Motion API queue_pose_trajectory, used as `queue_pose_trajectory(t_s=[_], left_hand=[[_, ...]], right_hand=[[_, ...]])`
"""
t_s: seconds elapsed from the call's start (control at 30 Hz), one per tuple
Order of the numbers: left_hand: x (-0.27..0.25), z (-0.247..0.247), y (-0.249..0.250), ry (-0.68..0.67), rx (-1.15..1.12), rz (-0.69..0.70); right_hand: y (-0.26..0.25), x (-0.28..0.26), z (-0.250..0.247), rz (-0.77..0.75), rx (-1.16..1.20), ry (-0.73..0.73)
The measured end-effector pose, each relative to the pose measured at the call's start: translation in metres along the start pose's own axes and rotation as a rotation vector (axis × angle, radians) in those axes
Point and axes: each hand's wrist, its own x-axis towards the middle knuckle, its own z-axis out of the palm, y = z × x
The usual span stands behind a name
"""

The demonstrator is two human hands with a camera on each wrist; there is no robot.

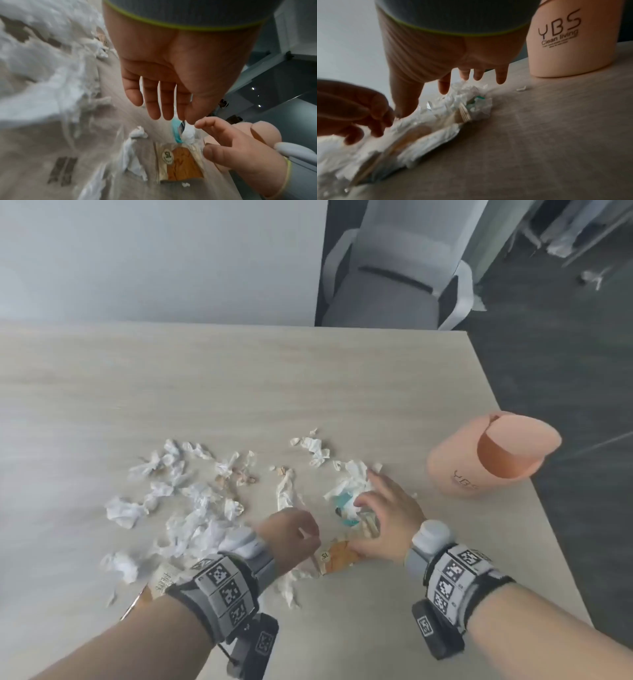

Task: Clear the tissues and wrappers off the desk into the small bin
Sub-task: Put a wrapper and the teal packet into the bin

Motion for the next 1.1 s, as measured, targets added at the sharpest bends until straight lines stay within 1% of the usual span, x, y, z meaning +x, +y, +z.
queue_pose_trajectory(t_s=[0.03,0.1,0.2,0.3,0.37,0.4,0.43,0.53,0.6,0.67,0.73,0.8,0.83,0.9,0.97,1.03,1.1], left_hand=[[0.008,0.010,-0.002,0.004,0.018,0.046],[0.015,0.017,0.000,0.050,0.045,0.096],[0.024,0.024,0.003,0.078,0.057,0.124],[0.027,0.029,0.011,0.065,0.076,0.130],[0.027,0.033,0.020,0.051,0.053,0.102],[0.025,0.035,0.024,0.041,0.045,0.091],[0.025,0.039,0.029,0.028,0.043,0.086],[0.025,0.045,0.040,-0.031,0.056,0.076],[0.028,0.050,0.045,-0.062,0.104,0.072],[0.030,0.057,0.054,-0.082,0.156,0.052],[0.031,0.061,0.059,-0.061,0.141,0.038],[0.033,0.063,0.069,0.013,0.040,0.027],[0.033,0.062,0.073,0.051,-0.030,0.002],[0.032,0.061,0.087,0.076,-0.190,-0.078],[0.033,0.059,0.098,0.072,-0.407,-0.168],[0.036,0.058,0.110,0.069,-0.648,-0.237],[0.037,0.058,0.119,0.090,-0.847,-0.252]], right_hand=[[0.006,0.004,0.004,-0.023,-0.063,-0.068],[0.010,0.010,0.012,-0.060,-0.179,-0.107],[0.018,0.010,0.026,-0.102,-0.225,-0.046],[0.020,0.001,0.034,-0.123,-0.145,0.062],[0.024,-0.002,0.040,-0.172,-0.065,0.138],[0.025,-0.002,0.042,-0.190,-0.016,0.156],[0.028,-0.002,0.041,-0.186,0.033,0.145],[0.033,-0.004,0.033,-0.111,0.130,0.105],[0.035,-0.007,0.029,-0.055,0.163,0.072],[0.041,-0.015,0.023,0.077,0.328,0.025],[0.043,-0.018,0.017,0.219,0.575,0.055],[0.047,-0.024,0.009,0.274,0.735,0.133],[0.047,-0.026,0.004,0.276,0.804,0.159],[0.051,-0.035,-0.006,0.243,0.944,0.187],[0.052,-0.044,-0.016,0.232,1.065,0.158],[0.052,-0.050,-0.023,0.233,1.236,0.100],[0.049,-0.054,-0.028,0.204,1.449,0.040]])
